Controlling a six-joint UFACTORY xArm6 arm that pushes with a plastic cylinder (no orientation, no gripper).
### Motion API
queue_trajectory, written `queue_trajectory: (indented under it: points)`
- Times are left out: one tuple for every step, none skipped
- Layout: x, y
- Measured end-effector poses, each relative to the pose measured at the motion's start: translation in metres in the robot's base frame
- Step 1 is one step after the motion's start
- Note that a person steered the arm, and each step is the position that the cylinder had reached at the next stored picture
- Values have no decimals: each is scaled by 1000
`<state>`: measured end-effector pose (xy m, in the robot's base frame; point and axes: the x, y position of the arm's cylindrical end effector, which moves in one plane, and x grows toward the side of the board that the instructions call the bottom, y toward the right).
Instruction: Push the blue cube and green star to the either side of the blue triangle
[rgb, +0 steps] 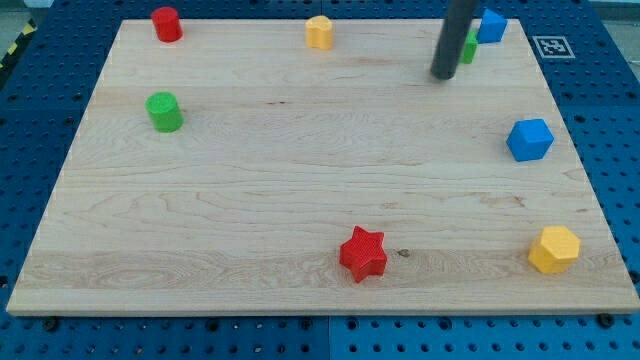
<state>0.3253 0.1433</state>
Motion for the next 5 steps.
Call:
queue_trajectory:
  points:
    - [58, -1]
    - [118, 32]
    - [164, 77]
    - [169, 125]
    - [169, 117]
